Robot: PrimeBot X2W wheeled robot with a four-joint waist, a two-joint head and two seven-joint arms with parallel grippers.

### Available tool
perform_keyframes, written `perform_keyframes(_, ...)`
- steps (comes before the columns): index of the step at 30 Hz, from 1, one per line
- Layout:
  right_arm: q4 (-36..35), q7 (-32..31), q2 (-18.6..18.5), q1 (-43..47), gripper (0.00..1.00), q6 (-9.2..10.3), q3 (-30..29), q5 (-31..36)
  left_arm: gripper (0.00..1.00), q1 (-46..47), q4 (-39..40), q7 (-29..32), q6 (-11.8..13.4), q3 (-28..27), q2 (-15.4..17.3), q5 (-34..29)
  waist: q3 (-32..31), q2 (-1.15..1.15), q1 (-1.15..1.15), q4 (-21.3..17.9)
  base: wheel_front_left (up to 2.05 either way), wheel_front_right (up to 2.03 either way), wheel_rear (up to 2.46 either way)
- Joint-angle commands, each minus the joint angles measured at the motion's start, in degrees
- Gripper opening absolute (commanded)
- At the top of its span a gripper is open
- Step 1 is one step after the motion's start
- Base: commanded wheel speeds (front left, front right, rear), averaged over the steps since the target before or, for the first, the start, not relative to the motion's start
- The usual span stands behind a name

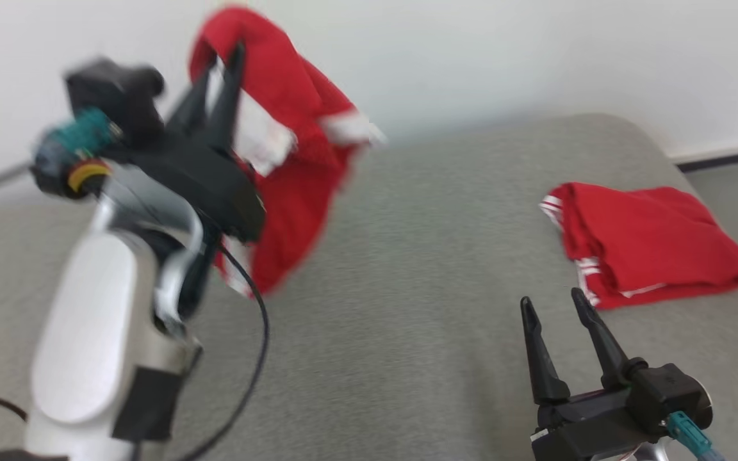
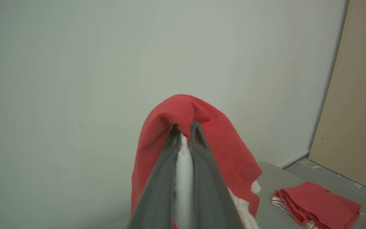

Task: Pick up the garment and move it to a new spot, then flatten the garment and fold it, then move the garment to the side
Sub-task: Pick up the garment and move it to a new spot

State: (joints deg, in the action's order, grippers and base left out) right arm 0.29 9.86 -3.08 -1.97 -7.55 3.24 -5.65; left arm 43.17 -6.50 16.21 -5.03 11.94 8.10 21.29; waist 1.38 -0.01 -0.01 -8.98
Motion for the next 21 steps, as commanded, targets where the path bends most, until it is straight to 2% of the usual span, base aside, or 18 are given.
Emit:
perform_keyframes(1, -0.39, 0.02, 0.16, 0.54, 1.0, 0.15, -0.21, 0.29, 0.0, -1.7, -0.17, -0.6, 0.53, 0.51, -0.14, -0.82, 0.52, 0.01, 0.01, -5.56, 0.0, 0.0, 0.0)
perform_keyframes(6, -0.99, 0.22, 0.23, 0.16, 1.0, 0.15, 0.48, -0.33, 0.0, -8.57, -4.65, -4.79, 2.84, 2.67, -2.45, -1.52, 2.58, 0.01, 0.01, -8.5, 0.0, 0.0, 0.0)
perform_keyframes(11, -0.59, 0.66, 0.26, -0.66, 1.0, 0.15, 0.82, -0.64, 0.0, -13.68, -13.95, -10.94, 4.4, 4.68, -3.66, -2.57, 3.98, 0.01, 0.01, -9.36, 0.0, 0.0, 0.0)
perform_keyframes(12, -0.52, 0.7, 0.29, -0.75, 1.0, 0.15, 0.88, -0.63, 0.35, -14.33, -16.08, -11.69, 4.39, 5.27, -3.86, -2.76, 4.1, 0.01, 0.01, -9.38, 0.0, 0.0, 0.0)
perform_keyframes(13, -0.44, 0.67, 0.29, -0.87, 1.0, 0.15, 1.0, -0.56, 1.0, -15.05, -18.64, -12.08, 4.48, 5.47, -4.07, -2.1, 4.16, 0.01, 0.01, -9.34, 0.0, 0.0, 0.0)
perform_keyframes(17, -0.24, 0.38, 0.24, -1.04, 1.0, 0.15, 1.08, -0.3, 1.0, -16.19, -25.71, -14.07, 4.75, 6.31, -4.71, -0.18, 3.78, 0.01, 0.01, -8.52, 0.0, 0.0, 0.0)
perform_keyframes(21, 0.03, 0.11, 0.26, -0.04, 1.0, 0.15, 0.56, -0.09, 1.0, -17.7, -27.92, -17.89, 5.49, 6.43, -5.05, 1.91, 2.9, 0.01, 0.01, -6.31, 0.0, 0.0, 0.0)
